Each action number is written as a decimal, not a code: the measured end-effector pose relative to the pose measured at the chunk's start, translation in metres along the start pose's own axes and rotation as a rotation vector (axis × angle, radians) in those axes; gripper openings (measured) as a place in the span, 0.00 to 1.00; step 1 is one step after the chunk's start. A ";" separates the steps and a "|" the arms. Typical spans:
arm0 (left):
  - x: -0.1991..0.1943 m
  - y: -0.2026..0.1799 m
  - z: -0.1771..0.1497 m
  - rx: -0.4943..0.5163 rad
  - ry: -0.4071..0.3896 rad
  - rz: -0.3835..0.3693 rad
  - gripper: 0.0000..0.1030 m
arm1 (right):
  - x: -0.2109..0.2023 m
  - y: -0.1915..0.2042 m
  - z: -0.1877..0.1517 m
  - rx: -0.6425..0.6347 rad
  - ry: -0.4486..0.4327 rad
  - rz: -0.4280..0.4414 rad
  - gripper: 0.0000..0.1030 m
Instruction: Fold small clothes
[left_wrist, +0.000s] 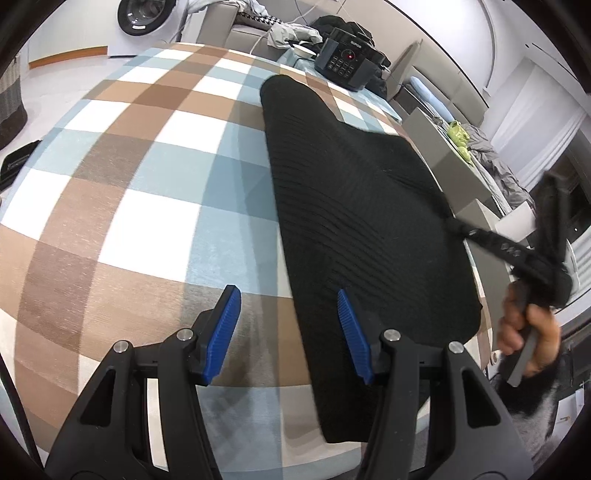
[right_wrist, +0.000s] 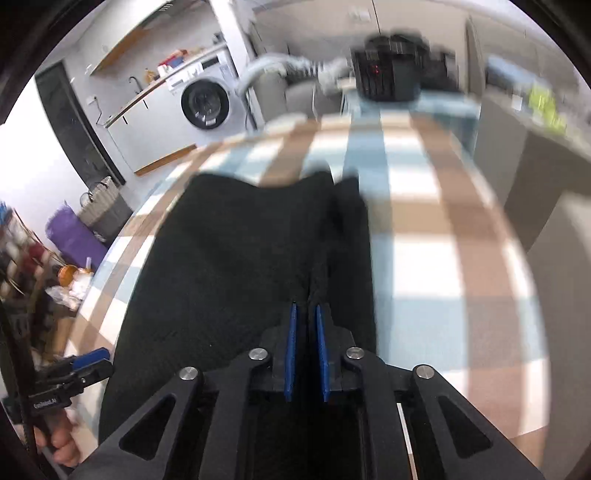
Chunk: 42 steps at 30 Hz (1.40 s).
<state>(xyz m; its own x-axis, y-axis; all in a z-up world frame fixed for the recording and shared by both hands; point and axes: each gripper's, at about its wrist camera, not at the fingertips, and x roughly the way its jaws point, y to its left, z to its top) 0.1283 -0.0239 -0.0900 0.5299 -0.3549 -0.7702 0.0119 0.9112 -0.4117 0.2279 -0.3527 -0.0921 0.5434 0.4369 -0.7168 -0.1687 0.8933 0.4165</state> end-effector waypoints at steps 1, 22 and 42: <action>0.001 -0.001 -0.001 0.003 0.002 -0.002 0.49 | -0.004 -0.007 -0.005 0.031 -0.002 0.027 0.25; -0.003 0.010 0.013 -0.022 -0.047 0.067 0.49 | -0.017 0.005 -0.101 0.127 0.110 0.178 0.19; 0.014 -0.078 -0.004 0.176 0.019 -0.103 0.49 | -0.012 -0.061 0.005 0.340 -0.138 0.150 0.29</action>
<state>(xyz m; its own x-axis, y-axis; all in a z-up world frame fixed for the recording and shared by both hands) 0.1309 -0.1013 -0.0707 0.5023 -0.4504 -0.7381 0.2142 0.8918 -0.3984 0.2361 -0.4134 -0.1062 0.6430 0.5208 -0.5616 0.0150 0.7245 0.6891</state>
